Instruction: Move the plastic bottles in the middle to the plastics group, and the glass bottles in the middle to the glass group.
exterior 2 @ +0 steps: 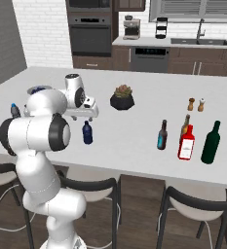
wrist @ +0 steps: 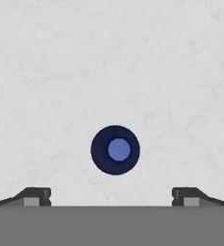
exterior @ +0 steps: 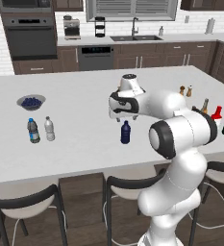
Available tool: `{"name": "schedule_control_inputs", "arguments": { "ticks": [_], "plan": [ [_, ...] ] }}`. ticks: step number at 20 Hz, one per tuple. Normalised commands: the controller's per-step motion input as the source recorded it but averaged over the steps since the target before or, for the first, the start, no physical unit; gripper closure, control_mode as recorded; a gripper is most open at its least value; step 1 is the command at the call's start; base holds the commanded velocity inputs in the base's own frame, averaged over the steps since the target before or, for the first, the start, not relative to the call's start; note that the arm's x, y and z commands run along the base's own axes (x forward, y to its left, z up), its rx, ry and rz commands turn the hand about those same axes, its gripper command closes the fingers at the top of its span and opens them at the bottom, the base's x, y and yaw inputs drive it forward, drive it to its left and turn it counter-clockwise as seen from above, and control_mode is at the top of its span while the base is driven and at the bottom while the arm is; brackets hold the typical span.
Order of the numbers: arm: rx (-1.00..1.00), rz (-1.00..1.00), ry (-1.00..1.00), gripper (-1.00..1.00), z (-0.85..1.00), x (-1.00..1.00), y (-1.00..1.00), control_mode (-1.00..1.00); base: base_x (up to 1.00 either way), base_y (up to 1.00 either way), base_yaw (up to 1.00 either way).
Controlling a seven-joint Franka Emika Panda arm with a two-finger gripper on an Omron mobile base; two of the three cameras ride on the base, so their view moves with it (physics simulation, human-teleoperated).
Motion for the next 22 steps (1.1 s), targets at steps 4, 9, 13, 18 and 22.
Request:
{"name": "schedule_control_inputs", "arguments": {
  "ticks": [4,9,13,18,22],
  "plan": [
    [0.0,0.0,0.0,-1.0,-0.43,0.0,-0.1,-1.0,0.0,0.0,0.0],
    [0.0,0.0,0.0,-1.0,-0.54,0.0,-0.1,-1.0,0.0,0.0,0.0],
    [0.01,0.0,0.0,-1.0,-0.08,0.0,0.0,-1.0,0.0,0.0,0.0],
    [0.02,0.0,0.0,-1.0,-0.01,0.06,0.02,-1.0,0.0,0.0,0.0],
    [0.0,0.0,-0.01,-1.0,-0.06,0.18,0.0,-1.0,0.0,0.0,0.0]
  ]
}}
